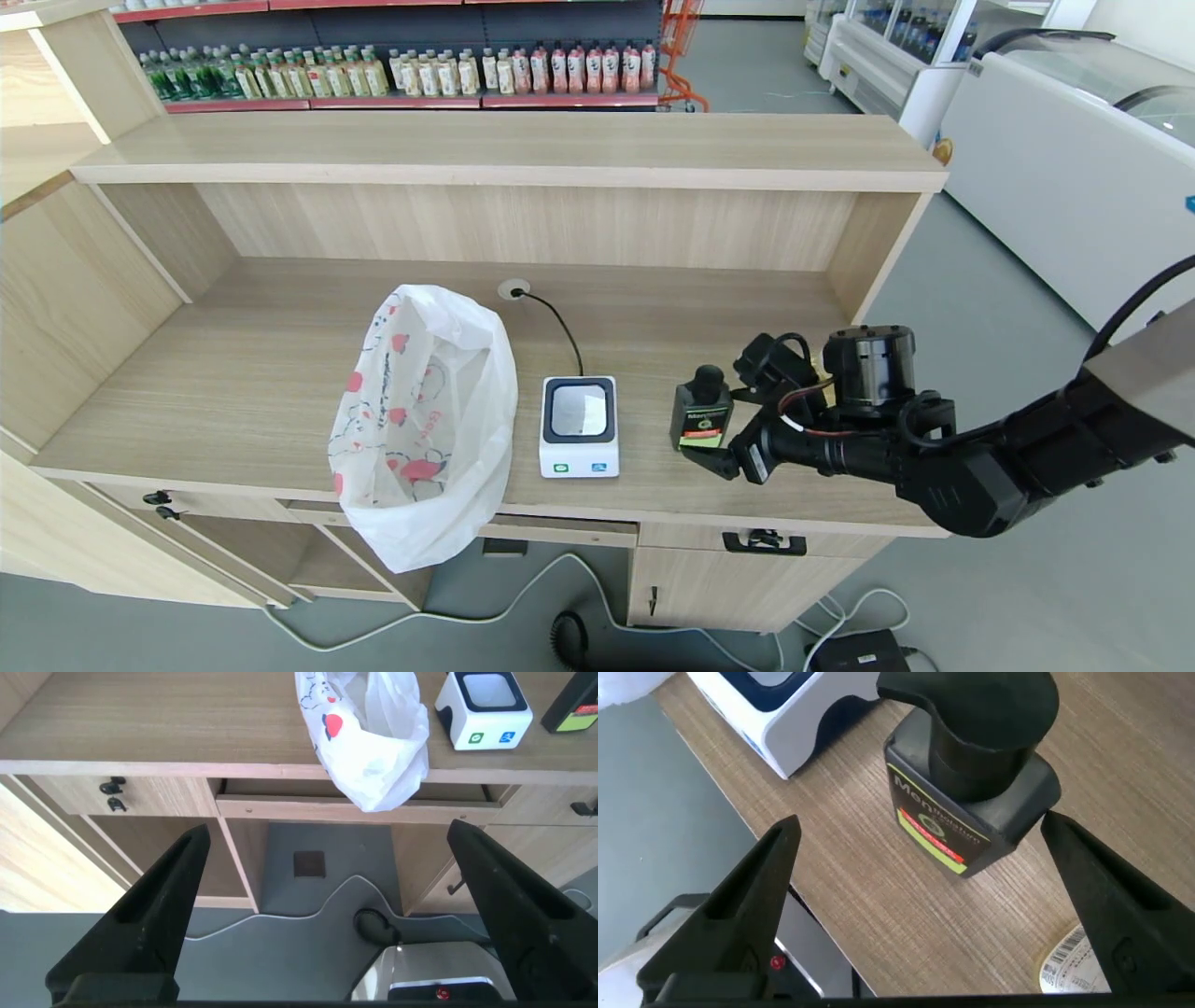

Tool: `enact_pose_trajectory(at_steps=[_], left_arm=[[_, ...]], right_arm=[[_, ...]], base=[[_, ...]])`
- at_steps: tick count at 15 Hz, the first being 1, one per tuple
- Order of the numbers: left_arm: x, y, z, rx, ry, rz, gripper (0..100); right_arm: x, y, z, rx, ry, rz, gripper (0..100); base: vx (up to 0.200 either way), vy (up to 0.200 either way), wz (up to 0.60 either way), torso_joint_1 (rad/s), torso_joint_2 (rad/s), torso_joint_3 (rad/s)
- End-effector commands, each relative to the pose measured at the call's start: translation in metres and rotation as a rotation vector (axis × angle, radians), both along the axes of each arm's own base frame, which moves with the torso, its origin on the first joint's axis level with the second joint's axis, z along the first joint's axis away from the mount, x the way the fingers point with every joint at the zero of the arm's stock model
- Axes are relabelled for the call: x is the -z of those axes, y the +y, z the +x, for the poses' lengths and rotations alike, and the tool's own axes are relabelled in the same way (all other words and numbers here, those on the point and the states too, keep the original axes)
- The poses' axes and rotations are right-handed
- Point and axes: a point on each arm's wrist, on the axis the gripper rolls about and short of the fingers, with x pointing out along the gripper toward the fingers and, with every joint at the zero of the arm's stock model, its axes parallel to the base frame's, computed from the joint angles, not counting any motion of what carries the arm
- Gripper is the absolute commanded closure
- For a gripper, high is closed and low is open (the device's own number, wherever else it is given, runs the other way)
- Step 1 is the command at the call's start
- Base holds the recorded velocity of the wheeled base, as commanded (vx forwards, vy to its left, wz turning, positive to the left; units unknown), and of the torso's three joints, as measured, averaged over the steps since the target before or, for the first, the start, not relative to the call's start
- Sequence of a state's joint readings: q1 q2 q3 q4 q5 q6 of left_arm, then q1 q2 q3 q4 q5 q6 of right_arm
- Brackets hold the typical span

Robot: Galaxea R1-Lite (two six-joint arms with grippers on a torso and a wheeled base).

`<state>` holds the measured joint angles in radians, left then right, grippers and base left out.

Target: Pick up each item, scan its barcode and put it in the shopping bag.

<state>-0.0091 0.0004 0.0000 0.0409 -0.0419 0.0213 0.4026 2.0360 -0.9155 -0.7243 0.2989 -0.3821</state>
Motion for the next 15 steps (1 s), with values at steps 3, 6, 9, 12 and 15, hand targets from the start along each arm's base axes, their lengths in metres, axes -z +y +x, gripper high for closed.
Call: enact_pose_trajectory(at_steps=[3, 6, 9, 12, 15], left_arm=[[0.000, 0.000, 0.000, 0.000, -0.001, 0.000, 0], [0.000, 0.000, 0.000, 0.000, 0.000, 0.000, 0], [0.000, 0.000, 0.000, 0.000, -0.001, 0.000, 0], [0.000, 0.000, 0.000, 0.000, 0.000, 0.000, 0], [0.000, 0.000, 0.000, 0.000, -0.001, 0.000, 0]], right_arm=[[0.004, 0.008, 0.018, -0.015, -0.030, -0.001, 0], [0.008, 0.011, 0.025, -0.028, -0.042, -0.011, 0], [0.011, 0.010, 0.027, -0.074, -0.051, -0.026, 0], [0.013, 0.012, 0.033, -0.105, -0.055, -0.029, 0], [0.016, 0.013, 0.040, -0.116, -0.079, -0.052, 100]], base=[[0.000, 0.000, 0.00, 0.000, 0.00, 0.000], [0.000, 0.000, 0.00, 0.000, 0.00, 0.000], [0.000, 0.000, 0.00, 0.000, 0.00, 0.000], [0.000, 0.000, 0.00, 0.000, 0.00, 0.000], [0.000, 0.000, 0.00, 0.000, 0.00, 0.000]])
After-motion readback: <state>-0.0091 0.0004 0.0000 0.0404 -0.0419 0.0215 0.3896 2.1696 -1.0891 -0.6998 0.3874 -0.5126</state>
